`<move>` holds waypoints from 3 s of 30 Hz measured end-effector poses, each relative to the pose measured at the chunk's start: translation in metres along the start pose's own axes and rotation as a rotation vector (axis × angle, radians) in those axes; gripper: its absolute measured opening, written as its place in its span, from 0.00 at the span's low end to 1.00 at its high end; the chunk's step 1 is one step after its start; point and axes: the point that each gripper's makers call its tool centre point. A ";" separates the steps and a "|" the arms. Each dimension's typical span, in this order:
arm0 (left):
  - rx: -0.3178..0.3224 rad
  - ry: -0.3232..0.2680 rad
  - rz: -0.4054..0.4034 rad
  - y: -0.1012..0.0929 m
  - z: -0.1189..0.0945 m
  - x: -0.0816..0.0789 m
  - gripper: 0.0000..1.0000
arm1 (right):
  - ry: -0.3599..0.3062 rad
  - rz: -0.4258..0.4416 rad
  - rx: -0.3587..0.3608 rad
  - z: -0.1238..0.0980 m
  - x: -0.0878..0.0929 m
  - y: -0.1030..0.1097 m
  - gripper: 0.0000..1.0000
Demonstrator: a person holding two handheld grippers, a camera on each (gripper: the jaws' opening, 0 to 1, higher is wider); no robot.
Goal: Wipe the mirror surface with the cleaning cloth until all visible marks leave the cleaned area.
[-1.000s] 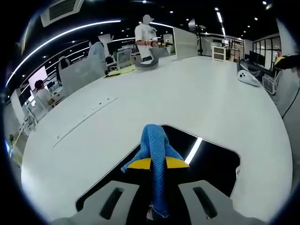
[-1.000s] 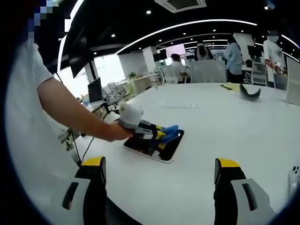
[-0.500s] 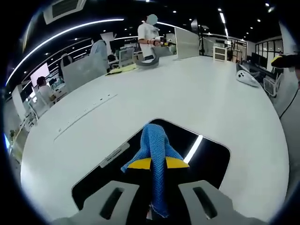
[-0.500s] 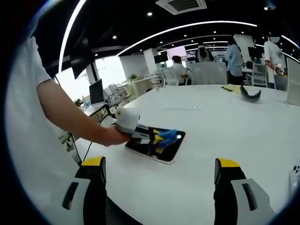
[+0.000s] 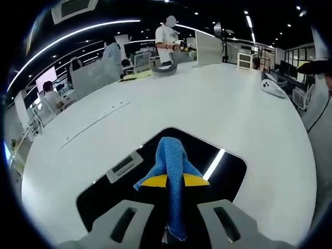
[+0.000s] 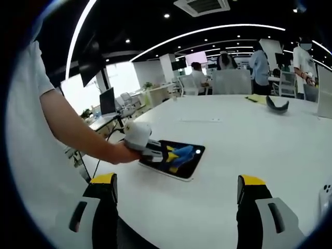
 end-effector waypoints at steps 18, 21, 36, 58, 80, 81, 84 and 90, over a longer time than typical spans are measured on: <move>0.004 -0.014 -0.011 -0.008 -0.012 0.007 0.06 | -0.008 0.000 -0.017 0.007 -0.002 0.004 0.96; 0.004 -0.013 -0.001 -0.009 -0.013 0.008 0.06 | -0.009 0.003 -0.017 0.007 -0.002 0.004 0.96; 0.007 -0.013 0.014 -0.017 -0.025 0.016 0.06 | -0.011 -0.001 -0.018 0.008 -0.003 0.005 0.96; 0.009 -0.001 0.040 -0.031 -0.043 0.026 0.06 | -0.018 -0.009 -0.028 0.009 -0.004 0.011 0.96; 0.025 0.017 0.026 -0.038 -0.053 0.032 0.07 | -0.007 -0.029 -0.042 0.003 -0.001 0.014 0.96; 0.023 0.017 0.016 -0.038 -0.052 0.033 0.07 | -0.006 -0.029 -0.041 0.003 0.000 0.014 0.96; 0.019 0.012 0.010 -0.037 -0.052 0.033 0.07 | -0.007 -0.028 -0.044 0.002 -0.001 0.016 0.95; 0.019 0.005 0.002 -0.036 -0.052 0.033 0.07 | -0.003 -0.027 -0.042 0.002 0.001 0.015 0.95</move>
Point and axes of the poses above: the point that each gripper's makers call its tool centre point, and the gripper's own axes: z roughly forward along the fingers, y roughly to its left, x roughly out of its underside, and after that the axes turned 4 degrees about -y, right-handed
